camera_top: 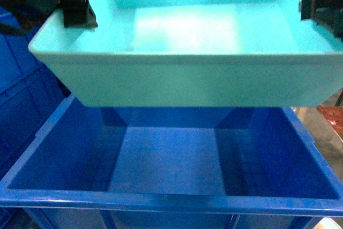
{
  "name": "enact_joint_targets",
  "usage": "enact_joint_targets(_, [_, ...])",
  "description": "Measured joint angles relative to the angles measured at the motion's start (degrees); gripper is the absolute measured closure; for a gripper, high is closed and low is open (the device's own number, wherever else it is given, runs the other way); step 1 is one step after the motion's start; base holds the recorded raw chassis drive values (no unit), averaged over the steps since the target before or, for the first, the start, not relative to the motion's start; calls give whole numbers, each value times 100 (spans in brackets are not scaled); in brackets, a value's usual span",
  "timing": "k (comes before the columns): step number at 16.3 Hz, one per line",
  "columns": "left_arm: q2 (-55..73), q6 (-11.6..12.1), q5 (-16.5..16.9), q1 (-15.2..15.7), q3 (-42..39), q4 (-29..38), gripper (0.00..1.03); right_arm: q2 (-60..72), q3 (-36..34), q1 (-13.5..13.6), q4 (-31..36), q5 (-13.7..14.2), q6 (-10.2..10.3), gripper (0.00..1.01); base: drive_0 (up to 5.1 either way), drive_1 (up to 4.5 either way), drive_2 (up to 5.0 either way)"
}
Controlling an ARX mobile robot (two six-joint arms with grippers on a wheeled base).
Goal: Stack blue boxes stably on right
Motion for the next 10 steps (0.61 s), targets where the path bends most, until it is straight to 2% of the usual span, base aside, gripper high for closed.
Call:
enact_joint_targets(7, [802,68,140,186,-216,4,98,1010,-39,87,-85,-13,48,95,453,-247,-247])
enact_joint_targets(10, [1412,160,291,284,48,7,98,1578,114,114,-61,68,127,95,453,-247,-247])
